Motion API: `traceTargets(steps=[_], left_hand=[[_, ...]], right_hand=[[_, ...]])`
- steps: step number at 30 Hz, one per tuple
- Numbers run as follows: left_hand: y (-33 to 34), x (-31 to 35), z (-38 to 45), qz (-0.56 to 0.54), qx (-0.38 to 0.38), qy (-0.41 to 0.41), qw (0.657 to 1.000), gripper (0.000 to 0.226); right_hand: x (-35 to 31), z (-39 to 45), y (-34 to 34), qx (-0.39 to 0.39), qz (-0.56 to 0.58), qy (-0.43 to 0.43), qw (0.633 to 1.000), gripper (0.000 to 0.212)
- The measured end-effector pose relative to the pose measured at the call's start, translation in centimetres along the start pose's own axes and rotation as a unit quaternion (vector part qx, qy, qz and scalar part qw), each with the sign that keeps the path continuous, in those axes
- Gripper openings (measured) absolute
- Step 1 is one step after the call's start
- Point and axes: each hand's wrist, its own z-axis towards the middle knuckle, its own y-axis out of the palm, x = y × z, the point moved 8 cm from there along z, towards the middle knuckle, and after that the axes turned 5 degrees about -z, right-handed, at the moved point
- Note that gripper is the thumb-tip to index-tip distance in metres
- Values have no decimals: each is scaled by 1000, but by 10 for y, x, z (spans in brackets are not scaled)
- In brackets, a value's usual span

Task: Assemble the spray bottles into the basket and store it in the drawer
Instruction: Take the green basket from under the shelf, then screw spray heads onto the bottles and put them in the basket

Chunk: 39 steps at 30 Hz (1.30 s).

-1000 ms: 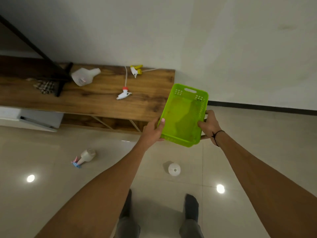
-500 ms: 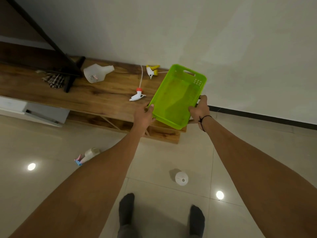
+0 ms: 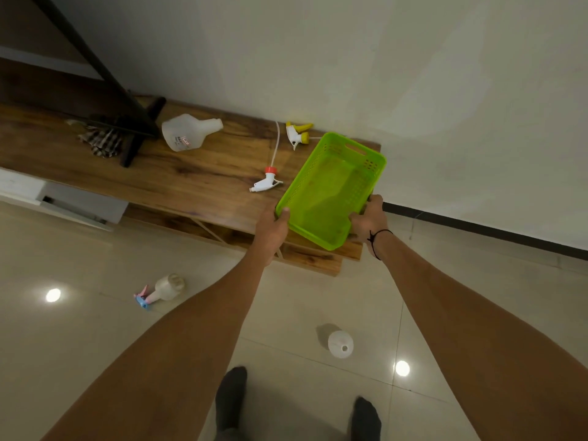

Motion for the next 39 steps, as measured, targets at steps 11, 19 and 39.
traceTargets(steps=[11, 19, 39], left_hand=[[-36, 22, -20, 0, 94, 1, 996, 46], [-59, 68, -33, -23, 149, 18, 988, 30], [-144, 99, 81, 118, 81, 65, 988, 34]], right_hand=[[-18, -21, -39, 131, -97, -71, 984, 59], [-100, -44, -45, 95, -174, -144, 970, 54], [-193, 17, 155, -17, -321, -209, 924, 22]])
